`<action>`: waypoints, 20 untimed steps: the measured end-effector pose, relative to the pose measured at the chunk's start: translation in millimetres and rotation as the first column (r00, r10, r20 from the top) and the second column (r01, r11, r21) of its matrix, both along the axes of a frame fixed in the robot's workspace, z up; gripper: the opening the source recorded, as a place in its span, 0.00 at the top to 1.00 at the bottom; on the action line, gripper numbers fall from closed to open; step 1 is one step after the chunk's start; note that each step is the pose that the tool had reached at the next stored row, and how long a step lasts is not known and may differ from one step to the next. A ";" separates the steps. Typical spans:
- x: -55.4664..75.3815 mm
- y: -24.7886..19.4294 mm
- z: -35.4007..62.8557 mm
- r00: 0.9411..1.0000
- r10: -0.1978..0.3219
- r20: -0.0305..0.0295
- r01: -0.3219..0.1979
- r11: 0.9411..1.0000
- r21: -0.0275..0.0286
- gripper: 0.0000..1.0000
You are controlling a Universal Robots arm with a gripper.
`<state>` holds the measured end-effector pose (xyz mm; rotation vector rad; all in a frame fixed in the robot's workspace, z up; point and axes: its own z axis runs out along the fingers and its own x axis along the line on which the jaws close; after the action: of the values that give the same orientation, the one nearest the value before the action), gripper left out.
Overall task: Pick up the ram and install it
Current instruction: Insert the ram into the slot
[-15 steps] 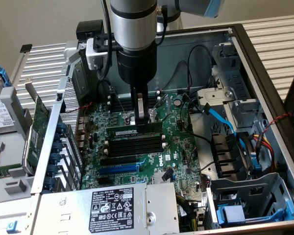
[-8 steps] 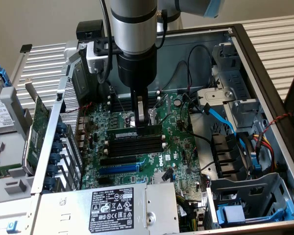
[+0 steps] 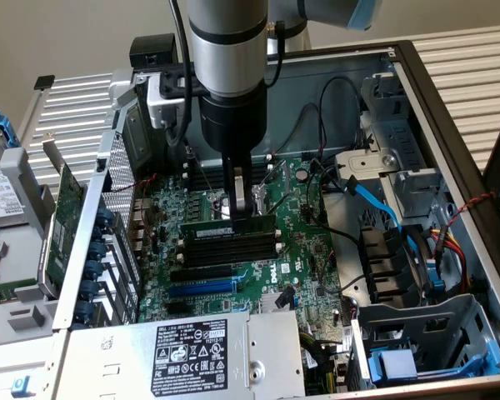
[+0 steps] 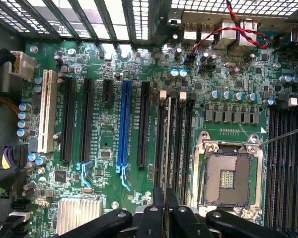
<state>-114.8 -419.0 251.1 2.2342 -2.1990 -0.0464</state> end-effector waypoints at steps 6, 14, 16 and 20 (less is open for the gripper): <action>0.0 -0.2 -1.9 1.000 0.004 0.000 -0.004 1.000 0.001 0.87; 0.1 -0.3 -7.7 1.000 0.004 0.000 -0.004 1.000 0.001 0.87; 0.1 -0.8 -8.2 1.000 0.004 0.000 -0.004 1.000 0.001 0.87; 0.0 -2.3 -8.7 1.000 0.004 0.000 -0.004 1.000 0.002 0.87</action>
<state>-114.9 -421.2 242.4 2.2397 -2.1956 -0.0488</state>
